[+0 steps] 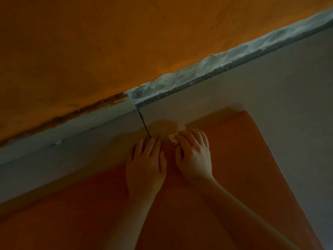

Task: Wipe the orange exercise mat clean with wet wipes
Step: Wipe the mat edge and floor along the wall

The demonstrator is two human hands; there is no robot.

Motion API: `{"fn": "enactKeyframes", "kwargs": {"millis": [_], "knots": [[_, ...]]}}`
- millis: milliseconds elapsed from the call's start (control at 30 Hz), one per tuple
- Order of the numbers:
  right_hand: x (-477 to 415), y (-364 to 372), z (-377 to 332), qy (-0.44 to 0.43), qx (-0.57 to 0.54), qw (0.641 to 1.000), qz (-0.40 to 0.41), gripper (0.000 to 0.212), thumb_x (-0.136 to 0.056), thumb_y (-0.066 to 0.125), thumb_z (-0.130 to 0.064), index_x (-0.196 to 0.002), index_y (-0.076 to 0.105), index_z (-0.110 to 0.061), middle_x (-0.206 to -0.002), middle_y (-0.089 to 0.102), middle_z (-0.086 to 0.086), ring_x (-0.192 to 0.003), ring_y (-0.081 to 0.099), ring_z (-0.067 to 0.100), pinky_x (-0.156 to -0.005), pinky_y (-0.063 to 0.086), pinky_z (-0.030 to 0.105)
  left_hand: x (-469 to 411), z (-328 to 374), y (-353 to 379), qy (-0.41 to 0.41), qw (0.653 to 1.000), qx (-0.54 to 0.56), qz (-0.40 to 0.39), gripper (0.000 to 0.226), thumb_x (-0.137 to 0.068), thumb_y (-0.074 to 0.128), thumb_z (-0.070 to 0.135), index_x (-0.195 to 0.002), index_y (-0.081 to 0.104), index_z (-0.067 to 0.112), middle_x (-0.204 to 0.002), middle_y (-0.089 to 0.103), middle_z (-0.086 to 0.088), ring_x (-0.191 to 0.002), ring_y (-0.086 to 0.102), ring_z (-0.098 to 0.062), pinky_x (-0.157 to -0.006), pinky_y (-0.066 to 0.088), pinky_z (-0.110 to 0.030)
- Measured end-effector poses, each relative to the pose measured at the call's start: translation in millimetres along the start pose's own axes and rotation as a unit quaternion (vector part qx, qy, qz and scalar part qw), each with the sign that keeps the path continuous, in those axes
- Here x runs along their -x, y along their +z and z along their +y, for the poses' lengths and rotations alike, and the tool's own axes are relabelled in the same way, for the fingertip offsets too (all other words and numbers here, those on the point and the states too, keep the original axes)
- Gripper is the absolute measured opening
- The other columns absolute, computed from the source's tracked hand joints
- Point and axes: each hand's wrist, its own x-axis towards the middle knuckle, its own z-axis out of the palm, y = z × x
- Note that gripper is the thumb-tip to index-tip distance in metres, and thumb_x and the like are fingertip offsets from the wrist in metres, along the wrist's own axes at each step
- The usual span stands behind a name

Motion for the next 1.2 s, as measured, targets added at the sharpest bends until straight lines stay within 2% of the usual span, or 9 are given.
{"fn": "enactKeyframes", "kwargs": {"millis": [133, 200, 267, 433, 600, 767, 900, 1200], "knots": [[-13.3, -14.4, 14.2, -0.053, -0.010, 0.998, -0.038, 0.026, -0.082, 0.046, -0.012, -0.082, 0.072, -0.009, -0.090, 0.069, 0.004, -0.093, 0.060, 0.023, -0.099, 0.033, 0.035, 0.3, 2.8, -1.7, -0.008, 1.000, -0.018, 0.004, 0.046, -0.096, 0.031, 0.031, -0.124, 0.064, 0.016, -0.132, 0.060, 0.001, -0.124, 0.047, -0.024, -0.103, 0.029, -0.038], [-27.9, -28.3, 47.5, -0.057, 0.010, 0.997, -0.041, 0.027, -0.080, 0.044, -0.013, -0.075, 0.070, -0.008, -0.083, 0.069, 0.006, -0.084, 0.063, 0.028, -0.090, 0.038, 0.039, -0.9, 3.6, -1.3, -0.013, 1.000, -0.023, -0.008, 0.047, -0.096, 0.030, 0.031, -0.126, 0.062, 0.016, -0.134, 0.058, 0.000, -0.126, 0.048, -0.024, -0.105, 0.032, -0.039], [-37.4, -44.1, 84.3, -0.035, 0.037, 0.998, -0.024, 0.028, -0.082, 0.044, -0.013, -0.077, 0.070, -0.007, -0.085, 0.069, 0.007, -0.085, 0.063, 0.030, -0.088, 0.042, 0.042, 1.0, 3.4, -2.6, -0.017, 0.999, -0.024, -0.016, 0.048, -0.097, 0.028, 0.032, -0.128, 0.061, 0.014, -0.135, 0.058, -0.001, -0.127, 0.049, -0.025, -0.104, 0.037, -0.043], [-29.9, -41.6, 98.9, -0.013, 0.027, 0.999, 0.026, 0.020, -0.086, 0.051, -0.004, -0.083, 0.071, -0.003, -0.090, 0.068, 0.008, -0.092, 0.059, 0.026, -0.096, 0.039, 0.038, 0.5, 6.8, -2.2, -0.011, 0.999, -0.037, -0.005, 0.050, -0.097, 0.027, 0.030, -0.125, 0.063, 0.010, -0.132, 0.060, -0.004, -0.125, 0.051, -0.028, -0.109, 0.025, -0.043], [-29.2, -42.1, 102.4, -0.017, 0.012, 0.999, 0.031, 0.021, -0.089, 0.050, -0.008, -0.085, 0.071, -0.007, -0.096, 0.069, 0.005, -0.097, 0.059, 0.023, -0.101, 0.041, 0.044, -7.1, 29.1, -6.5, -0.024, 0.999, -0.034, -0.016, 0.052, -0.096, 0.026, 0.032, -0.123, 0.062, 0.004, -0.130, 0.058, -0.009, -0.129, 0.045, -0.029, -0.109, 0.032, -0.055], [-27.7, -42.6, 101.2, 0.010, 0.024, 0.999, 0.036, 0.022, -0.088, 0.050, -0.011, -0.091, 0.072, -0.006, -0.102, 0.069, 0.006, -0.102, 0.057, 0.023, -0.111, 0.029, 0.039, -27.1, 97.8, 10.9, 0.040, 0.998, 0.014, -0.039, 0.051, -0.096, 0.030, 0.038, -0.131, 0.056, 0.010, -0.128, 0.060, -0.009, -0.119, 0.055, -0.031, -0.099, 0.042, -0.049], [-29.6, -41.5, 98.2, 0.044, 0.046, 0.997, 0.042, 0.027, -0.090, 0.050, -0.017, -0.102, 0.071, -0.005, -0.109, 0.068, 0.009, -0.109, 0.056, 0.025, -0.112, 0.031, 0.046, -26.1, 92.6, 16.4, 0.033, 0.999, 0.010, -0.035, 0.050, -0.097, 0.031, 0.036, -0.134, 0.054, 0.010, -0.129, 0.060, -0.009, -0.120, 0.055, -0.030, -0.100, 0.041, -0.050], [-30.0, -42.0, 99.1, 0.068, 0.035, 0.995, 0.062, 0.018, -0.091, 0.055, -0.014, -0.096, 0.072, -0.008, -0.105, 0.068, 0.005, -0.104, 0.058, 0.023, -0.111, 0.032, 0.044, -26.5, 95.1, 17.8, 0.040, 0.999, 0.011, -0.017, 0.049, -0.096, 0.034, 0.034, -0.131, 0.058, 0.009, -0.127, 0.062, -0.009, -0.119, 0.055, -0.030, -0.099, 0.042, -0.049]]}}
